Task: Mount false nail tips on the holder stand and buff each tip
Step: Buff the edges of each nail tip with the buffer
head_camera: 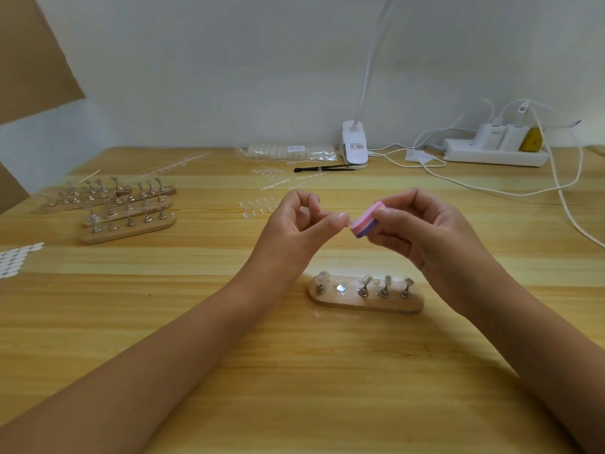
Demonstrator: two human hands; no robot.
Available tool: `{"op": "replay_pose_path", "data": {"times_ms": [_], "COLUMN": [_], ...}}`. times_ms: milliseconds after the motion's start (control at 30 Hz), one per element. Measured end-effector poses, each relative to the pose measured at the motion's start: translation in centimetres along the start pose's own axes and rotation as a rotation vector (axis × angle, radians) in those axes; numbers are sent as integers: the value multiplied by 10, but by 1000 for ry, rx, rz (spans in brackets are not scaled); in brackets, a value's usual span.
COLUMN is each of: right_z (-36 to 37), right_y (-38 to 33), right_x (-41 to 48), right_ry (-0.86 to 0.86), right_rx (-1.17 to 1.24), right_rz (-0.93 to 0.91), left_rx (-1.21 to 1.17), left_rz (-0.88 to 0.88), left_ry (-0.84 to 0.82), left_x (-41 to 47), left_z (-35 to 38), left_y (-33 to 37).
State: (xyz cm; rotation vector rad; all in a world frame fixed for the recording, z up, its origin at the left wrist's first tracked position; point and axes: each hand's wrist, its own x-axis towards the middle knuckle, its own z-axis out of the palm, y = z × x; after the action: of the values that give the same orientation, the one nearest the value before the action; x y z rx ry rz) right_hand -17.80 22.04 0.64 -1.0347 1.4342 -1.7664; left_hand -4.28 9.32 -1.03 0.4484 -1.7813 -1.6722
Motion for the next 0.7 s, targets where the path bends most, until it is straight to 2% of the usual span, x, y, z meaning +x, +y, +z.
{"op": "replay_pose_path", "data": {"times_ms": [33,167,333,467,600,700], "right_z": [-1,3,-1,-6,-7,-9], "right_y": [-1,0,0,-3,-5,-5], "right_x": [0,-3,1,2,2,3], "right_ry": [13,-122,53,-11,-92,-71], "right_rx": [11,-47,9,30,24,37], "right_rz": [-1,13,-7,-4,-2,16], "left_rx": [-2,4,-6,-47,-73,15], "left_rz": [3,-18,-21,-36,-68,-96], "left_ry": [-2,-11,-47,-93,-61,-75], "left_x": [0,0,1,0,1,3], "left_z": [0,1,0,1,-1,-6], "left_y": [0,-2,-1,-2,-4,-2]}}
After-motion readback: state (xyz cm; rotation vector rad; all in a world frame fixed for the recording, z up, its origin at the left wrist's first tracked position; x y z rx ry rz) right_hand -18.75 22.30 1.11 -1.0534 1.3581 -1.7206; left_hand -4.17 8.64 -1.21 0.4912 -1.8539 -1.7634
